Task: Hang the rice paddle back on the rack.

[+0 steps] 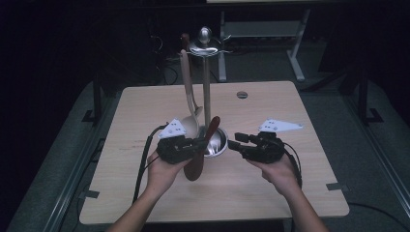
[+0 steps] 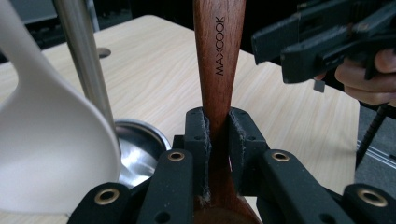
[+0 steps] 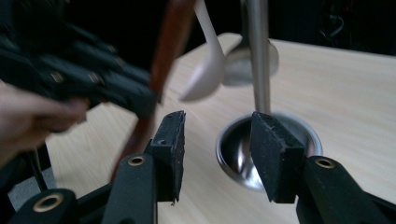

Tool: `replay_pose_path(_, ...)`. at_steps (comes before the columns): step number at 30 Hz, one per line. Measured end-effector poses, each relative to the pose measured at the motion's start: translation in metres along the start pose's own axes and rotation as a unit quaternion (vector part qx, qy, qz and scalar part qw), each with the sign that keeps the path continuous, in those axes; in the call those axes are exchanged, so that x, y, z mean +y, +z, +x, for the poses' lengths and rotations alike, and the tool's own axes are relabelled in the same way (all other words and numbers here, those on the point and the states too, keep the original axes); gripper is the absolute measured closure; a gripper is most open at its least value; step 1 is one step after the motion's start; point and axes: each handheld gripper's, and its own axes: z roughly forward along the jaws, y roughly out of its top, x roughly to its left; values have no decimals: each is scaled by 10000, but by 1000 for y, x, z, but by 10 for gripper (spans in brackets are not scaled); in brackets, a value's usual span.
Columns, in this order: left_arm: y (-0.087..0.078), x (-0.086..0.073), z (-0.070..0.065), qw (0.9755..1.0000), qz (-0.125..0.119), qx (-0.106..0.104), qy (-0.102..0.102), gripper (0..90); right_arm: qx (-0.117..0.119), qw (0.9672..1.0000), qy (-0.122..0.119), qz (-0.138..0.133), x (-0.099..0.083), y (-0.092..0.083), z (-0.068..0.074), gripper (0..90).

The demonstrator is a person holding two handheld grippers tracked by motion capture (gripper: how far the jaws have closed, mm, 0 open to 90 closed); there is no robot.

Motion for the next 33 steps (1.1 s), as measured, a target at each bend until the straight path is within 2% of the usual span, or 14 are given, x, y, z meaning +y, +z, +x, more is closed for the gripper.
replay_pose_path(6,4,2,-6,9998,-119,53,117,790,301,9992,63,-260,16,10,11,580)
replay_pose_path(9,3,3,-9,9996,-202,89,158,790,354,9987,83,-351,20,15,14,583)
replay_pose_path(16,2,4,-14,9992,-305,128,207,790,417,9983,172,-372,21,26,17,609)
replay_pose_path(23,2,4,-16,9987,-365,181,291,790,418,9980,232,-421,23,31,20,672)
replay_pose_path(33,4,3,-14,9991,-307,173,224,789,372,9983,181,-411,22,36,22,738)
